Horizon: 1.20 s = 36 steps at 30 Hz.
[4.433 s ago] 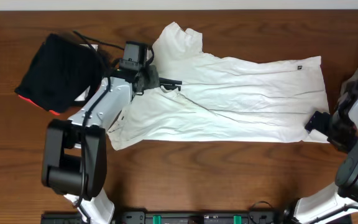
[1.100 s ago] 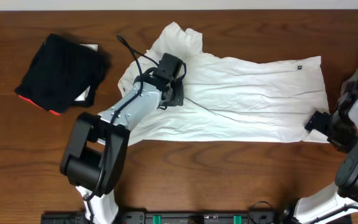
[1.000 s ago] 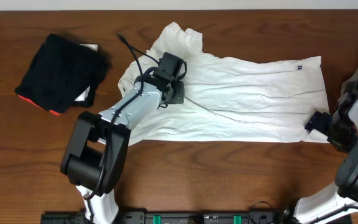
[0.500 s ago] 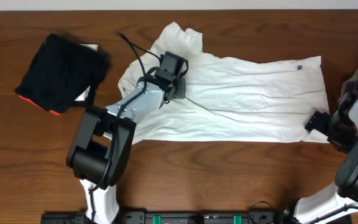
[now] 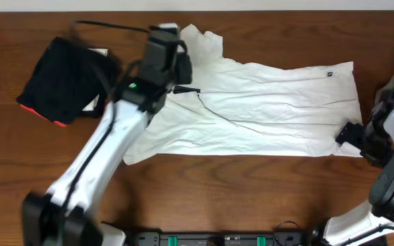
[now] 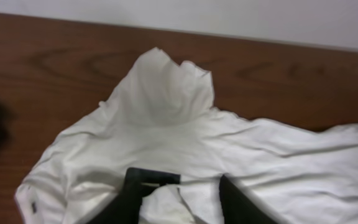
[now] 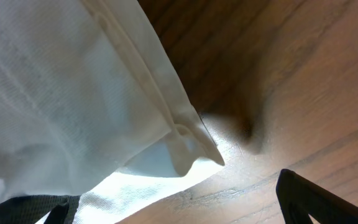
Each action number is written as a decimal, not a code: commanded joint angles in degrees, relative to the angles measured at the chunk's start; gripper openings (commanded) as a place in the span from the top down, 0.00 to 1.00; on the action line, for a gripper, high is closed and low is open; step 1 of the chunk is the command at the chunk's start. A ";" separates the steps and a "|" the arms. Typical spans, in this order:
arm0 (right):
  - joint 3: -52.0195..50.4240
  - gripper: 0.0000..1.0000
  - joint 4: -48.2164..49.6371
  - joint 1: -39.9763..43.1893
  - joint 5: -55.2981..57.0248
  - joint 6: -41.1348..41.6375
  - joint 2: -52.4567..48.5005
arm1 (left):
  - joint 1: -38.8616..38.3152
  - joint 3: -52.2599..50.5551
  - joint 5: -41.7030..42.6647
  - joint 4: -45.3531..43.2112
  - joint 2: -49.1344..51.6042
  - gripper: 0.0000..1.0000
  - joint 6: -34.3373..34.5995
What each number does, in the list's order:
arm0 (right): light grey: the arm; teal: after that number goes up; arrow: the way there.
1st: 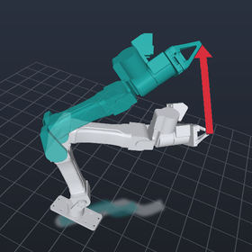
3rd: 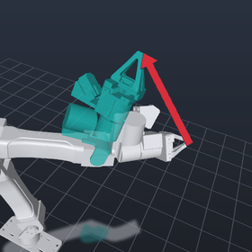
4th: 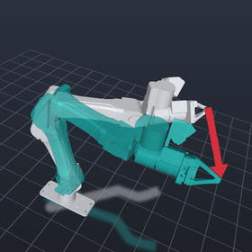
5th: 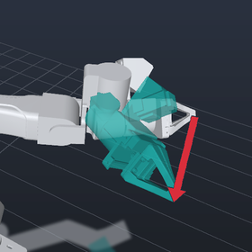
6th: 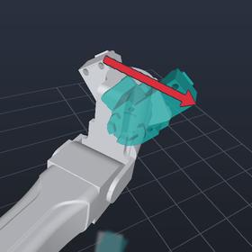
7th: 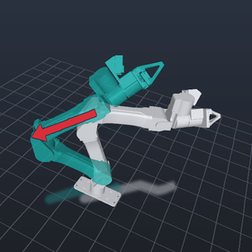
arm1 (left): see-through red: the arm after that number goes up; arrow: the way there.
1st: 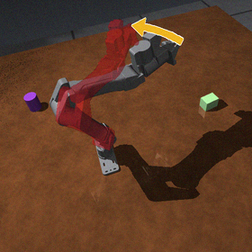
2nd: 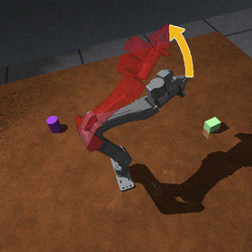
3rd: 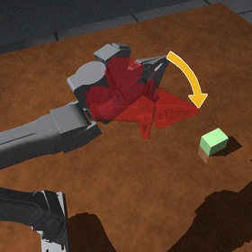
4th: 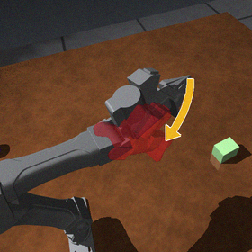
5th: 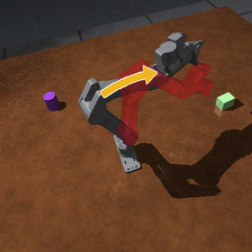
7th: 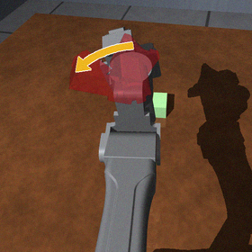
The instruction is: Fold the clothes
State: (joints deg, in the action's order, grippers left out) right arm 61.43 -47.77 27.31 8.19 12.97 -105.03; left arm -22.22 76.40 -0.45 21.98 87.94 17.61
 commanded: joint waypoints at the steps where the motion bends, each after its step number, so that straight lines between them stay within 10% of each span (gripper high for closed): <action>1: -3.15 0.01 1.09 -0.70 -2.40 0.26 -4.74 | 0.42 0.02 -0.68 3.19 -1.53 0.39 -0.24; 4: -3.15 0.01 1.09 -0.70 -2.40 0.26 -4.74 | 0.42 0.02 -0.68 5.73 -1.97 0.02 -0.22; 36: -3.15 0.01 6.47 -0.70 -3.19 0.50 -4.74 | 0.42 -0.04 -0.66 8.00 -1.84 0.02 -0.22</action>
State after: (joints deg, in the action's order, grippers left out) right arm 61.04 -43.05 27.31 4.75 12.78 -105.12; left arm -22.13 76.47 -0.43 29.82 85.82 17.93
